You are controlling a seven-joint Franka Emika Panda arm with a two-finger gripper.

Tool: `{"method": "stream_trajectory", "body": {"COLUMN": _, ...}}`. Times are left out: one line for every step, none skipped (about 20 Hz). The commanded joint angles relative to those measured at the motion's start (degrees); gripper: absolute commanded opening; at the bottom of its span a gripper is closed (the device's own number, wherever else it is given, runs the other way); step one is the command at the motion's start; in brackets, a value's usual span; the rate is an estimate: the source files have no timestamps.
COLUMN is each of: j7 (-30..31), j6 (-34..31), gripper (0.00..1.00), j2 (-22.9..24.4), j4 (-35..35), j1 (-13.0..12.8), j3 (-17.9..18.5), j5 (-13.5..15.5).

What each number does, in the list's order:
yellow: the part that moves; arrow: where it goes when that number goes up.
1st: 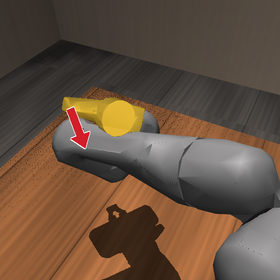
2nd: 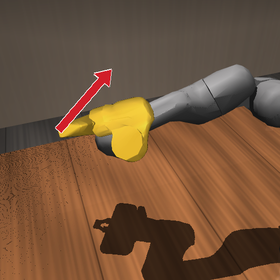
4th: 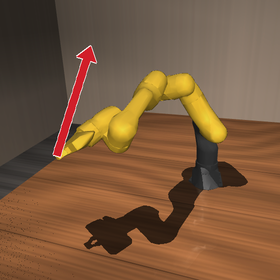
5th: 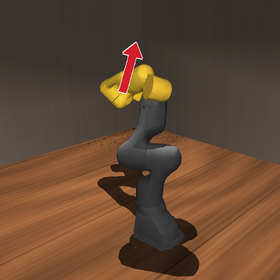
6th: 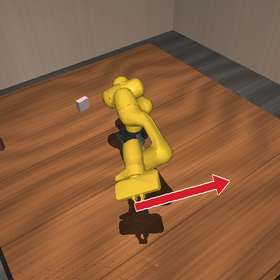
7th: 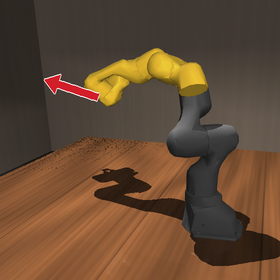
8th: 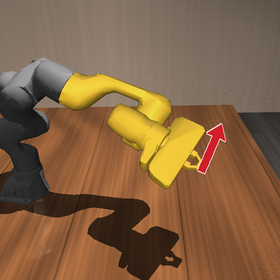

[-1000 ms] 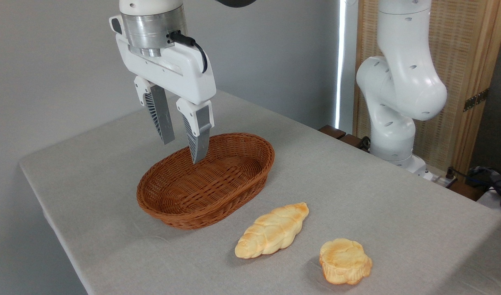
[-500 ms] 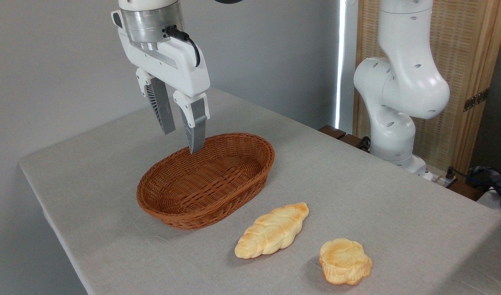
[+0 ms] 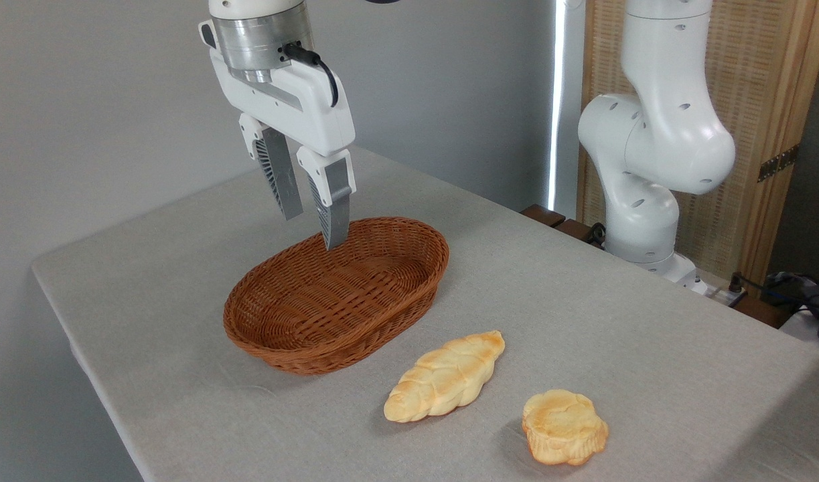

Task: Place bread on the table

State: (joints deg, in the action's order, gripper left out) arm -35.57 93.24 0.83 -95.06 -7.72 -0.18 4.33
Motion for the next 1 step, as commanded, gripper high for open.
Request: {"method": "stream_trajectory", "body": {"j7": -0.64, "j6": 0.89, "gripper": 1.00, "j2": 0.84, "j4": -1.10, "j1": -0.11, "j3": 0.00, "j5": -0.82}}
